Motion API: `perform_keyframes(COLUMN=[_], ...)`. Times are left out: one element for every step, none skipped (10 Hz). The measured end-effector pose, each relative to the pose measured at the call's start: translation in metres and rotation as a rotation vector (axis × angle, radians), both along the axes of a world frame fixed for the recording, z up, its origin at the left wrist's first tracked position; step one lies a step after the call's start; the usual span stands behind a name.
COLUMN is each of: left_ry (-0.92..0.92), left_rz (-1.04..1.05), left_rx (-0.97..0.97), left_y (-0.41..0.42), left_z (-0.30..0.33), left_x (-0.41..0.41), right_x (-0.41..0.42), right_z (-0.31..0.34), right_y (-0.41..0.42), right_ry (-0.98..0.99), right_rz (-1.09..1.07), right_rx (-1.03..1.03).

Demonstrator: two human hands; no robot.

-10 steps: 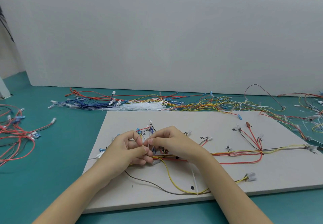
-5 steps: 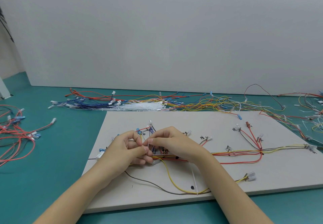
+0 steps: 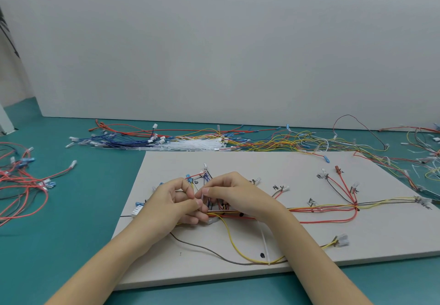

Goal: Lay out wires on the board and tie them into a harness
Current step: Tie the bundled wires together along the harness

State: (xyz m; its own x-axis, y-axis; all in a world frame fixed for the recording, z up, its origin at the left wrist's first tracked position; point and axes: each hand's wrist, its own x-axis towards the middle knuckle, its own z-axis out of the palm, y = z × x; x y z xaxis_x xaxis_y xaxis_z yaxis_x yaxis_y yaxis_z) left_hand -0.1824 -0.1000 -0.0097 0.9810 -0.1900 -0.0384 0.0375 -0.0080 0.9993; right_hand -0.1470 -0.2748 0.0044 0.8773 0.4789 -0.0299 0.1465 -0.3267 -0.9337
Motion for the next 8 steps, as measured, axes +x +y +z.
perform_keyframes(left_ry=[0.0, 0.003, 0.005, 0.003, 0.003, 0.003, 0.004, 0.006], left_rz=[0.0, -0.005, -0.009, -0.006, -0.005, -0.004, -0.005, -0.007], left_rx=[-0.002, 0.0, 0.004, 0.006, 0.008, 0.008, 0.003, 0.0], left_y=[0.0008, 0.001, 0.0006, 0.0007, 0.0007, 0.0002, 0.0, -0.0001], left_z=[-0.0002, -0.0007, -0.0014, -0.0017, -0.0013, -0.0008, -0.0004, -0.0001], left_x=[0.0001, 0.0008, 0.0011, 0.0011, 0.0008, 0.0003, 0.0001, 0.0], right_x=[0.0004, 0.0003, 0.0001, 0.0001, 0.0003, 0.0007, 0.0007, 0.0006], right_z=[0.0, 0.0, -0.0002, -0.0003, -0.0005, -0.0009, -0.0015, -0.0024], right_y=[-0.0001, 0.0, 0.0002, 0.0005, 0.0009, 0.0004, 0.0001, 0.0003], right_ry=[-0.002, 0.009, 0.003, -0.009, -0.01, -0.009, -0.006, -0.009], right_rz=[0.006, 0.006, -0.002, -0.01, -0.015, -0.013, -0.01, -0.006], right_rx=[0.003, 0.01, 0.003, -0.003, -0.001, 0.003, 0.021, 0.042])
